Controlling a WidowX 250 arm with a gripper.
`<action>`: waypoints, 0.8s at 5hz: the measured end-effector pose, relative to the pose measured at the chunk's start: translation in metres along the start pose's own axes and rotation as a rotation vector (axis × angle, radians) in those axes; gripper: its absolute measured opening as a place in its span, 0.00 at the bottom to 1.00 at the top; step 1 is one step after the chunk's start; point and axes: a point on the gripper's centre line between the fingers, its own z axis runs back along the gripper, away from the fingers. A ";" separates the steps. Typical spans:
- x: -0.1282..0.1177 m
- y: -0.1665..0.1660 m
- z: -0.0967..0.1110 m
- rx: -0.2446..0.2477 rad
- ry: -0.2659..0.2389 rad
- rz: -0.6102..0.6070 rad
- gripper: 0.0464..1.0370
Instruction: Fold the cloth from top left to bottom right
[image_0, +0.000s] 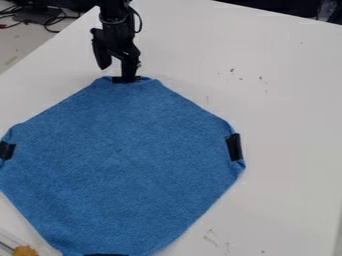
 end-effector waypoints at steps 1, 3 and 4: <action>0.003 0.002 -0.002 0.008 -0.002 0.001 0.96; 0.003 -0.001 -0.005 -0.004 -0.014 0.013 0.92; 0.001 -0.004 -0.006 -0.009 -0.030 0.027 0.64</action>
